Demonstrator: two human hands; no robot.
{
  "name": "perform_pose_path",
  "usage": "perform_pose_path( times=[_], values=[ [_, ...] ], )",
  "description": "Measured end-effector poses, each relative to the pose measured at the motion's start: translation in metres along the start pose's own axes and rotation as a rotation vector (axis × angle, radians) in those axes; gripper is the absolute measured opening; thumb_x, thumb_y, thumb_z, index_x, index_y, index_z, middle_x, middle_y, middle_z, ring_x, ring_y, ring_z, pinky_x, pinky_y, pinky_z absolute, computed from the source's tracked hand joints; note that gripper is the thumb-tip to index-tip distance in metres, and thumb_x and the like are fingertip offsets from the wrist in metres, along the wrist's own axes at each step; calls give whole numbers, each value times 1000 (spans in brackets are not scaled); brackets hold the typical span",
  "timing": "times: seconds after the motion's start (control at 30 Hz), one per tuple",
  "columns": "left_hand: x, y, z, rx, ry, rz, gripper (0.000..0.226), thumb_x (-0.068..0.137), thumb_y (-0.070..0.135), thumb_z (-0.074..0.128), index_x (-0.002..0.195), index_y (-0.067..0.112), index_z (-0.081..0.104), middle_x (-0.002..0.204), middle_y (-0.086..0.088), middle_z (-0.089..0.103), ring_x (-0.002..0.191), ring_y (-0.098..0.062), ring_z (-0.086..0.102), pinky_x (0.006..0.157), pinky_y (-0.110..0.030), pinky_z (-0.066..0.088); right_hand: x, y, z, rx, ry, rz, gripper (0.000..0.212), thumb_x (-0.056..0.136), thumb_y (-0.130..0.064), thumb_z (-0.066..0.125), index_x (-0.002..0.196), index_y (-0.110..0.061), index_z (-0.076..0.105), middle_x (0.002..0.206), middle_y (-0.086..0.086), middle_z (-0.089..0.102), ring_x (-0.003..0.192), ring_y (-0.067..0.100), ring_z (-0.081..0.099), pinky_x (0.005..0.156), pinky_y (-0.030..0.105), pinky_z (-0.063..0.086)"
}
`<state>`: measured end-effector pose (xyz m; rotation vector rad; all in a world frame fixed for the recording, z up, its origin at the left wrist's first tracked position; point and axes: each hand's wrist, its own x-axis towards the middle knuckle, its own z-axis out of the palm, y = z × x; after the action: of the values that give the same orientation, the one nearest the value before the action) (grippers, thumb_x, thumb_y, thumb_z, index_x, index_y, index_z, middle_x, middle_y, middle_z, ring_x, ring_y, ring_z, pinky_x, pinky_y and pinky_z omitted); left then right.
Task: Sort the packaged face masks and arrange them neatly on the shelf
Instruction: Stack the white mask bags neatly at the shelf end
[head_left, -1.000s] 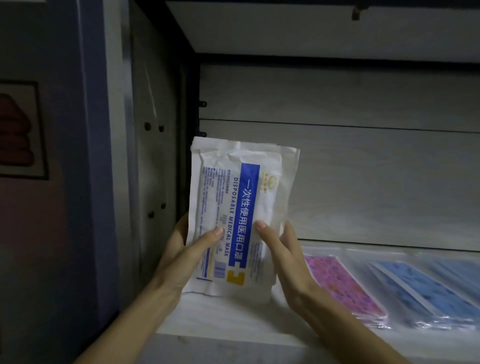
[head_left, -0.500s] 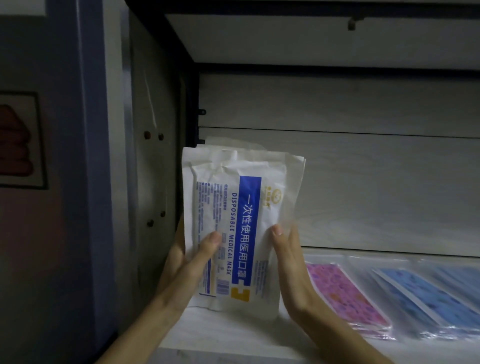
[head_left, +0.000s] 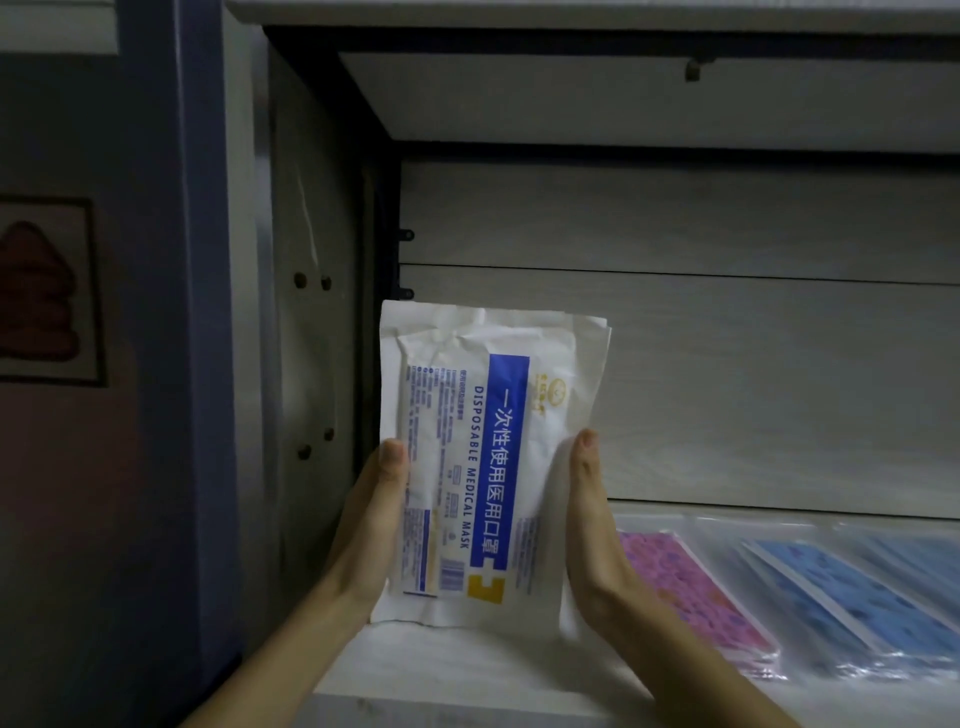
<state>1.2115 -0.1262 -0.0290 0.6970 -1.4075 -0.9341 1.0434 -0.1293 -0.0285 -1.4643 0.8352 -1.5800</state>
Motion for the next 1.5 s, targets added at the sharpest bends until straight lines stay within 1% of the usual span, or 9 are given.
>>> perform_pose_path(
  times=[0.07, 0.17, 0.43, 0.63, 0.73, 0.87, 1.13, 1.37, 1.5],
  values=[
    [4, 3, 2, -12, 5, 12, 105, 41, 98, 46, 114, 25, 62, 101, 1, 73, 91, -14, 71, 60, -12, 52, 3, -6, 0, 40, -27, 3, 72, 83, -78, 28, 120, -23, 56, 100, 6, 74, 91, 25, 72, 77, 40, 59],
    [10, 2, 7, -23, 7, 3, 108, 41, 96, 51, 117, 20, 58, 100, -3, 72, 90, -20, 71, 62, -19, 55, 7, -8, 3, 48, 18, -31, 63, 82, -68, 29, 114, -23, 59, 94, 6, 75, 86, 26, 73, 70, 37, 59],
    [16, -3, 7, 7, 8, 3, 79, 68, 80, 44, 119, 21, 57, 103, -2, 72, 94, -21, 70, 70, -28, 57, 10, -4, 6, -168, 93, -108, 74, 79, -82, 22, 111, -23, 55, 92, 3, 73, 78, 17, 73, 73, 44, 61],
    [16, -7, 4, 28, 3, -24, 81, 66, 79, 45, 123, 23, 55, 103, -1, 72, 93, -21, 71, 78, -40, 55, 9, -4, 3, -154, 123, -128, 50, 84, -65, 32, 101, -25, 57, 86, 1, 74, 76, 19, 74, 72, 45, 61],
    [16, -9, 2, 50, 5, -31, 88, 61, 81, 49, 127, 23, 52, 102, 0, 72, 90, -20, 72, 71, -34, 57, 9, -8, 3, -115, 121, -136, 44, 85, -57, 34, 104, -23, 55, 88, 1, 73, 78, 20, 73, 73, 45, 61],
    [15, -10, 3, 32, -2, -24, 69, 74, 65, 46, 127, 21, 53, 98, 1, 73, 85, -18, 72, 60, -19, 55, 12, -6, 6, -94, 156, -154, 49, 89, -61, 32, 110, -21, 53, 95, 4, 71, 82, 22, 73, 77, 48, 59],
    [16, -10, 5, -3, -25, -11, 61, 77, 62, 41, 122, 25, 56, 101, 1, 72, 92, -18, 71, 68, -25, 57, 18, -3, 8, -14, 77, -11, 71, 84, -73, 20, 115, -18, 53, 97, 11, 72, 85, 25, 73, 81, 50, 58],
    [12, -9, 6, 26, -32, -10, 57, 84, 63, 41, 123, 24, 56, 104, 1, 71, 93, -15, 70, 67, -21, 57, 7, 2, 5, -61, 45, -143, 70, 88, -69, 17, 121, -15, 48, 91, 5, 73, 79, 22, 73, 63, 31, 59],
    [7, -9, 6, 23, -26, -32, 52, 83, 54, 39, 116, 18, 59, 96, 0, 72, 87, -14, 71, 62, -17, 54, 1, 2, 7, -180, 16, -236, 65, 74, -82, 33, 117, -34, 38, 96, -10, 71, 76, 16, 73, 58, 24, 57]
  ],
)
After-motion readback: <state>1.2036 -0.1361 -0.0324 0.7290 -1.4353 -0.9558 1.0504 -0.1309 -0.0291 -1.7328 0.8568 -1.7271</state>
